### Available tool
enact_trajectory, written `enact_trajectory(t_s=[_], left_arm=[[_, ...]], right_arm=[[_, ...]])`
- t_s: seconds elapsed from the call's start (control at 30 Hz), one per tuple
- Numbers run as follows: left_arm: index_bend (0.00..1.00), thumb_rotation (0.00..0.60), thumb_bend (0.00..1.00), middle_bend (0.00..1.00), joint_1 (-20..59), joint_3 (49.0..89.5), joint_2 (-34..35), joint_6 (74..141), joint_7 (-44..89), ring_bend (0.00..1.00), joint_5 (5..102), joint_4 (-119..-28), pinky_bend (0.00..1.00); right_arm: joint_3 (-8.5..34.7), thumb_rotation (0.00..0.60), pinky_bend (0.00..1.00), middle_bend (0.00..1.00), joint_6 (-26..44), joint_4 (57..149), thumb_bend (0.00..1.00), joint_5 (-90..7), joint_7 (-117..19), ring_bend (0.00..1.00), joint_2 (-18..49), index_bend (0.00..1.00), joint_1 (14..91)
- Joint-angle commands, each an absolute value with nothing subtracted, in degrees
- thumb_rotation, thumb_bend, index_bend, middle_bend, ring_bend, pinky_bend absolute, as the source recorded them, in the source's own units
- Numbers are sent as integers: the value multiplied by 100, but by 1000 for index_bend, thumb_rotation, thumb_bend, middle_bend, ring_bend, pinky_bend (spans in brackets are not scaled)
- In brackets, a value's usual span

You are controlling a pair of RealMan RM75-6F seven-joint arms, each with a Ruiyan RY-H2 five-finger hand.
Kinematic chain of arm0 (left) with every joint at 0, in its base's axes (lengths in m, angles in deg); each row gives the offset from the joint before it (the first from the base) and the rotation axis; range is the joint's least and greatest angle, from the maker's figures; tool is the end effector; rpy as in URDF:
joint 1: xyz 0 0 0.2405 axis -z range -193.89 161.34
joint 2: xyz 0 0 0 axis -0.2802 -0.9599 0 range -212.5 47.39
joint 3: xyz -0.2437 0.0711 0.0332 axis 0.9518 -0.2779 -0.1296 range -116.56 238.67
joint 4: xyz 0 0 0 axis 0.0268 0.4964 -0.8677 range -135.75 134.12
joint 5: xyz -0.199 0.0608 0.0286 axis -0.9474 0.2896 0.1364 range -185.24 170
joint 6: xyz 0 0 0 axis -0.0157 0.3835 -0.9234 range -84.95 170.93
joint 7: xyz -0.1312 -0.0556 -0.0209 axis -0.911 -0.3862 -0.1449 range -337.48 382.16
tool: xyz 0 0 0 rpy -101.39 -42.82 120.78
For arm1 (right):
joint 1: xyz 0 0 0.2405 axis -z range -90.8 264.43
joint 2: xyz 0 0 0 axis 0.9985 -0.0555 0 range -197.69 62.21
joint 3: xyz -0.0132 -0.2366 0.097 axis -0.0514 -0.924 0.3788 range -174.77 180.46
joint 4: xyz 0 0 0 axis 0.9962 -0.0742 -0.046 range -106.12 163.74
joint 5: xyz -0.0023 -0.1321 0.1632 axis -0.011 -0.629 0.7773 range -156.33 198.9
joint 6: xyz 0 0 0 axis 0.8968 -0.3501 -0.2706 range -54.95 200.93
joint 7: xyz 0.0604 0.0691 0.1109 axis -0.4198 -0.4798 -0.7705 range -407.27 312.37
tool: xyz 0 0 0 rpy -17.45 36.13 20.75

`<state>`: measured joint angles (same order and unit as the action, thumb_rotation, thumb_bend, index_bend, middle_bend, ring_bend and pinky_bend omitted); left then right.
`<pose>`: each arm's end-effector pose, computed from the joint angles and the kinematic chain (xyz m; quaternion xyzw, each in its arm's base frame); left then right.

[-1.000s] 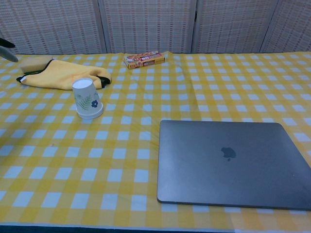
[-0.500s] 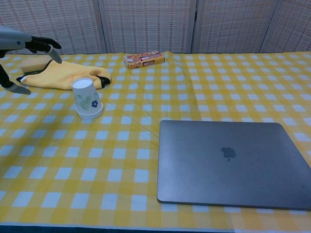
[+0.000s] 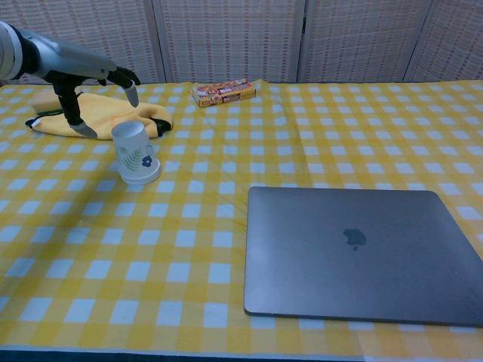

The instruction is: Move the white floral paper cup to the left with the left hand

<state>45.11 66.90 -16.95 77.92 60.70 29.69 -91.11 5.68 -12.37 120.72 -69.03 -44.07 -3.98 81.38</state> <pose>-0.1301 0.4122 0.0797 -0.8256 -0.2856 -0.1725 0.4551 -0.3009 -0.1835 0.1581 0.6306 -0.3438 0.3857 0.5791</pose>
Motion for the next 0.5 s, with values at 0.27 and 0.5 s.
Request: enact_trajectory(t_s=[0.27, 0.5], left_arm=[[238, 600, 256, 0, 4920, 6240, -1649, 7889, 6111, 0, 2574, -9129, 163], [253, 600, 256, 0, 5084, 6108, -1533, 8018, 6043, 0, 2498, -9105, 163]], right_arm=[[566, 600, 0, 0, -1258, 12084, 186, -6906, -4443, 0, -418, 0, 8138], [563, 600, 0, 0, -1390, 12076, 185, -6961, -4501, 0, -445, 0, 8184]])
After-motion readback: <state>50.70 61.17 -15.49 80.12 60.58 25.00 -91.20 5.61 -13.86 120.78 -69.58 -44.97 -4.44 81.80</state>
